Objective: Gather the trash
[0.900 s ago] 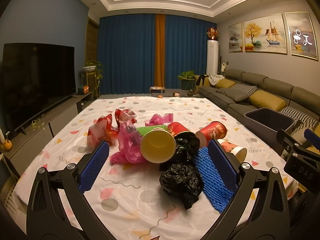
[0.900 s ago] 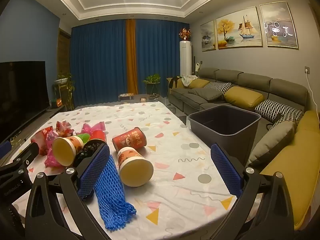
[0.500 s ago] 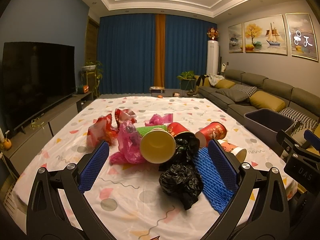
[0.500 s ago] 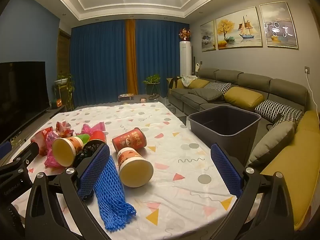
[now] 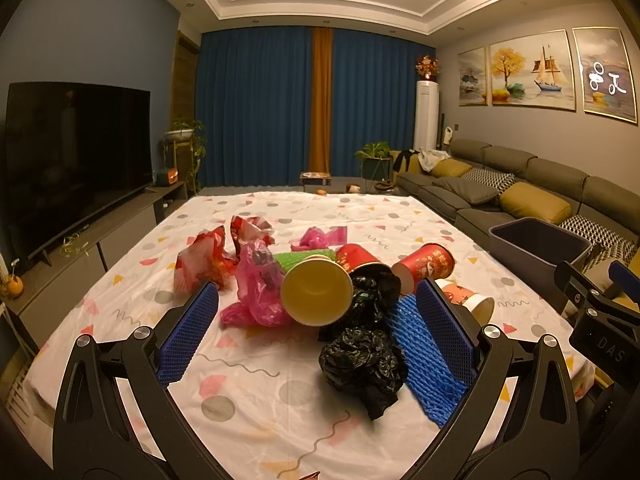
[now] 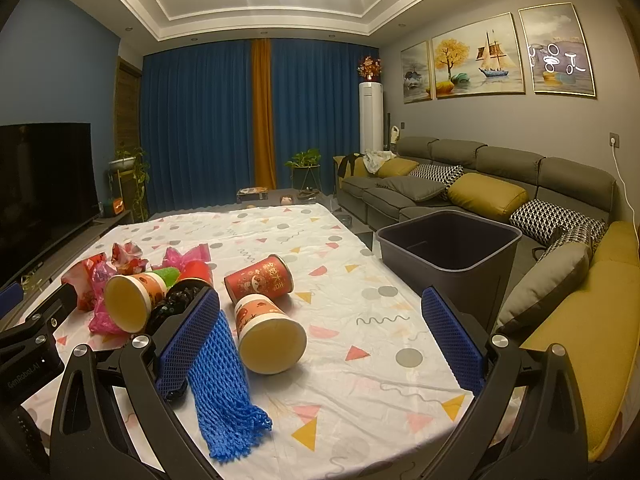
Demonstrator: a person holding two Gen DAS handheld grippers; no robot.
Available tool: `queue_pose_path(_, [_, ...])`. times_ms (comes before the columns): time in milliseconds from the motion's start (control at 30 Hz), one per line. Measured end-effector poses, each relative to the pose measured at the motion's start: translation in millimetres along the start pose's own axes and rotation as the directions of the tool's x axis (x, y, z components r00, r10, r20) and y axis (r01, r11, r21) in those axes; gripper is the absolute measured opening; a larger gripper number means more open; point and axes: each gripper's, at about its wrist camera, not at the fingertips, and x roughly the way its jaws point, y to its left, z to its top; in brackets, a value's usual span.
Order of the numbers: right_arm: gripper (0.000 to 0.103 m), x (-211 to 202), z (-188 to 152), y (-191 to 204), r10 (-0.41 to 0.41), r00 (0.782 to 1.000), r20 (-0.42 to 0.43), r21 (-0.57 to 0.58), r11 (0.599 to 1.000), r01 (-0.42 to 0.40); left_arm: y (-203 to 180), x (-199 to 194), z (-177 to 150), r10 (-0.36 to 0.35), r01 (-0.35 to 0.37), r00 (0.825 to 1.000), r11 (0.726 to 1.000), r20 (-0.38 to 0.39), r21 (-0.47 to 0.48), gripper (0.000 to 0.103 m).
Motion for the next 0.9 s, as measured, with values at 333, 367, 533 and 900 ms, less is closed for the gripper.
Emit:
queue_pose_path(333, [0.098,0.1,-1.8,-1.6,-0.006,1.000,0.000,0.004,1.000,0.006,0.5,0.4,-0.2,0.000,0.000,1.000,1.000,0.000,-0.002,0.097])
queue_pose_path(367, [0.098,0.4,-2.0,-1.8,-0.006,1.000,0.000,0.005,1.000,0.006,1.0,0.3,-0.2,0.000,0.000,1.000,1.000,0.000,-0.002,0.097])
queue_pose_path(533, [0.098,0.4,-2.8,-2.3,-0.008,1.000,-0.001,0.007,1.000,0.008,1.9,0.3,-0.1,-0.001,0.001,1.000,1.000,-0.001,-0.003,0.097])
queue_pose_path(900, [0.098,0.5,-3.8,-2.9,-0.009,1.000,-0.001,0.008,1.000,0.009,0.0,0.0,-2.7,-0.005,0.005,1.000,1.000,-0.004,-0.005,0.097])
